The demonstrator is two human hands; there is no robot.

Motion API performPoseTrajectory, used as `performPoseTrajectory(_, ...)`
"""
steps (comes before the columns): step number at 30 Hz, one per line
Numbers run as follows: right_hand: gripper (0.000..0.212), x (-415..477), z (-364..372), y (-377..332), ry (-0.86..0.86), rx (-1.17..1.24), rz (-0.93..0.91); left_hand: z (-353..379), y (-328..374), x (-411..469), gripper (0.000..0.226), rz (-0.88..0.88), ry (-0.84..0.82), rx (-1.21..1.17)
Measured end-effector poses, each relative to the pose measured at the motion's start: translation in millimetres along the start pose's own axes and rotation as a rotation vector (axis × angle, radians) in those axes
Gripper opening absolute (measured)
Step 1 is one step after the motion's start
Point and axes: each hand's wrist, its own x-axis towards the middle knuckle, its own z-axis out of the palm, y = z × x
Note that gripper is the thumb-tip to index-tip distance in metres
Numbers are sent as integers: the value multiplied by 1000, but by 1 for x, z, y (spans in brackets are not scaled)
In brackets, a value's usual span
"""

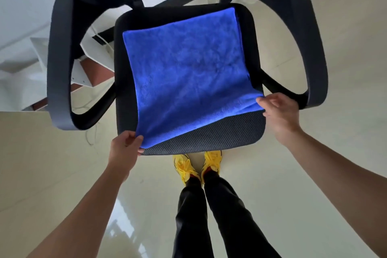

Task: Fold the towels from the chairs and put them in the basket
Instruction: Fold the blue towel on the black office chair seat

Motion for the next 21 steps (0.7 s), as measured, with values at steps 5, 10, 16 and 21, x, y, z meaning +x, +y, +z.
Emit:
performPoseTrajectory(5,12,-15,-19,18,53,-233,-67,0,-2,-6,12,-52,0,9)
performPoseTrajectory(10,18,-32,-30,53,42,-532,-96,6,-24,-11,23,-95,-19,158)
performPoseTrajectory(16,21,-32,-25,74,-168,-828,120,13,-36,-9,8,-145,-47,349)
performPoseTrajectory(21,30,-14,-4,38,-27,-886,-180,4,1,16,16,-42,60,430)
